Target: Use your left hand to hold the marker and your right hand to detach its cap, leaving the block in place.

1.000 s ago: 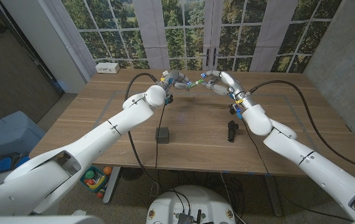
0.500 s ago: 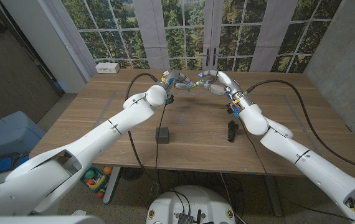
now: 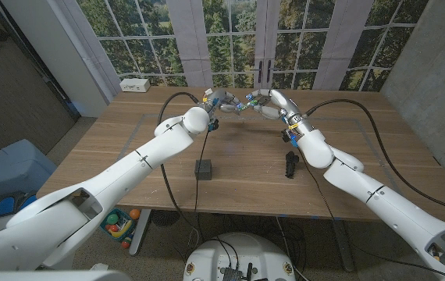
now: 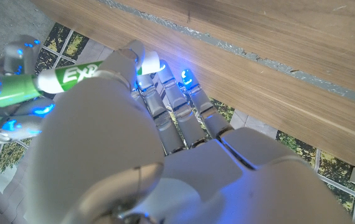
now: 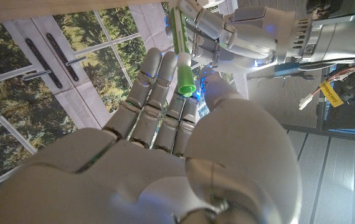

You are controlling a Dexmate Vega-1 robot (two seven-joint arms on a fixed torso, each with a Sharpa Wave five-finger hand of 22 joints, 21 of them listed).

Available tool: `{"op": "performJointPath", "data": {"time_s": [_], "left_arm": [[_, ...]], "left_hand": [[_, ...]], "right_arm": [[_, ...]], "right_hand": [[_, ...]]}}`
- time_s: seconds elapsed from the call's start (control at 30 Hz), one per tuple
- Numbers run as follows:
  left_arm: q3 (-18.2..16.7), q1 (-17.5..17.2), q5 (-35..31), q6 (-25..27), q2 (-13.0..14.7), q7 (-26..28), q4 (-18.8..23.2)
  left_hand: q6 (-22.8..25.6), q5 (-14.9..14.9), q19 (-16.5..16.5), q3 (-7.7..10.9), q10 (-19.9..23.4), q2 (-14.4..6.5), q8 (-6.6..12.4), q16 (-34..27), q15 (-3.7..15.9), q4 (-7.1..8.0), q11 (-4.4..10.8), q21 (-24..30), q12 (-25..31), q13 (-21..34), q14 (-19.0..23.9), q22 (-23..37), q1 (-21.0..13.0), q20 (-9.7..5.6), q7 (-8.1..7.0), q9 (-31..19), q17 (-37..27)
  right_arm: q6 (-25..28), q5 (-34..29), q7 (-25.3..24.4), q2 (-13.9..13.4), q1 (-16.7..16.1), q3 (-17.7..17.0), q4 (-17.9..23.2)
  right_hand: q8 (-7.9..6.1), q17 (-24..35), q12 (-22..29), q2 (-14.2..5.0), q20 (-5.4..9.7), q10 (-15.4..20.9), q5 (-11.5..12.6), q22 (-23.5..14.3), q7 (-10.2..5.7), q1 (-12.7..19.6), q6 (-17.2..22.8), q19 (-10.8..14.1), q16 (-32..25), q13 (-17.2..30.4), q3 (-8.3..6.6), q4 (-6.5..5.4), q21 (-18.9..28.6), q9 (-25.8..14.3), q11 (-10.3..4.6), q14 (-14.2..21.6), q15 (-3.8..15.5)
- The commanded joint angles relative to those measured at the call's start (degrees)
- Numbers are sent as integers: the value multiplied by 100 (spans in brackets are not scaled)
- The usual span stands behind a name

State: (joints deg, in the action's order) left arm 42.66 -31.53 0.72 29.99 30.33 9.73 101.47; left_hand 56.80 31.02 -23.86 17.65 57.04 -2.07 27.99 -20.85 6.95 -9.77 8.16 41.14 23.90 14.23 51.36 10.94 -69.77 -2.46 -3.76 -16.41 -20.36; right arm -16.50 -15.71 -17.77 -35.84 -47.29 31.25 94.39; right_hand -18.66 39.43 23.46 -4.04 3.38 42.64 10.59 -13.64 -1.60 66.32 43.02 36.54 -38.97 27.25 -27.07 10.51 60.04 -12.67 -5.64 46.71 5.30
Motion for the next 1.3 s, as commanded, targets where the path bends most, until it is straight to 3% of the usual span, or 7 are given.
{"op": "performJointPath", "data": {"time_s": [0.03, 0.17, 0.43, 0.63, 0.73, 0.97, 1.3], "left_arm": [[-33, -34, 58, 100, 46, 5, 81], [-39, -36, 71, 127, 64, 7, 91], [-52, -49, 93, 89, 87, 24, 87], [-58, -56, 99, 42, 97, 32, 89], [-63, -66, 95, 36, 106, 41, 107], [-84, -92, 85, 43, 123, 80, 152], [-81, -111, 53, 72, 126, 121, 185]], "left_hand": [[215, 31, 50, -5, 1417, -136, 33, -34, 701, 36, 329, 40, 8, 2068, 58, -6, -91, -347, 244, -865, -35], [219, 39, 59, -11, 1418, -137, 35, -23, 701, 36, 330, 44, -5, 2071, 56, -6, -94, -346, 237, -865, -32], [217, 53, 65, -22, 1432, -139, 31, -17, 701, 36, 328, 54, -17, 2086, 63, -7, -97, -344, 245, -859, -41], [214, 66, 70, -34, 1439, -139, 36, -6, 701, 35, 327, 65, -32, 2101, 63, -7, -103, -344, 247, -869, -46], [210, 71, 74, -39, 1439, -141, 35, -6, 701, 36, 328, 69, -44, 2101, 68, -8, -103, -343, 254, -870, -52], [215, 80, 77, -49, 1447, -143, 30, 1, 701, 37, 329, 79, -54, 2114, 74, -8, -106, -340, 250, -860, -57], [234, 96, 79, -67, 1460, -140, 30, 13, 701, 35, 329, 95, -78, 2124, 82, -10, -113, -348, 268, -848, -66]], "right_arm": [[-354, 131, 57, 83, 183, 80, -329], [-536, 163, -28, 146, 211, 75, -481], [-1046, 182, -279, 278, 253, 40, -847], [-1561, 193, -362, 352, 360, 41, -1228], [-1705, 208, -344, 377, 405, 32, -1356], [-1790, 158, -392, 407, 392, -30, -1419], [-1894, 83, -590, 434, 289, -157, -1407]], "right_hand": [[-126, 102, 119, -70, 857, 309, 24, -78, -46, 283, 331, 55, -33, 137, -60, -49, 371, -36, -46, 355, 819], [-192, 188, 198, -225, 896, 528, 18, -174, -81, 587, 551, -14, 44, 298, -111, -24, 788, -67, -68, 564, 819], [-214, -24, 111, -390, 892, 653, -38, -262, -40, 786, 746, 21, 302, 231, -136, -54, 1222, -66, -45, 660, 817], [-246, -523, 14, -290, 890, 1115, -38, -264, 119, 984, 1131, 129, 539, 12, -4, -24, 1786, -26, 90, 1219, 816], [-281, -566, -20, -228, 887, 1332, 95, -189, 289, 1116, 1380, 182, 508, -49, -29, -4, 1977, -9, 268, 1566, 798], [-307, -630, -42, -38, 882, 1541, 293, -86, 367, 1147, 1643, 216, 600, -85, -72, -1, 2102, 24, 347, 1676, 776], [-274, -803, -92, 73, 882, 1680, 524, 34, 409, 1124, 1766, 218, 753, -124, -164, -18, 2183, 50, 401, 1803, 769]]}}
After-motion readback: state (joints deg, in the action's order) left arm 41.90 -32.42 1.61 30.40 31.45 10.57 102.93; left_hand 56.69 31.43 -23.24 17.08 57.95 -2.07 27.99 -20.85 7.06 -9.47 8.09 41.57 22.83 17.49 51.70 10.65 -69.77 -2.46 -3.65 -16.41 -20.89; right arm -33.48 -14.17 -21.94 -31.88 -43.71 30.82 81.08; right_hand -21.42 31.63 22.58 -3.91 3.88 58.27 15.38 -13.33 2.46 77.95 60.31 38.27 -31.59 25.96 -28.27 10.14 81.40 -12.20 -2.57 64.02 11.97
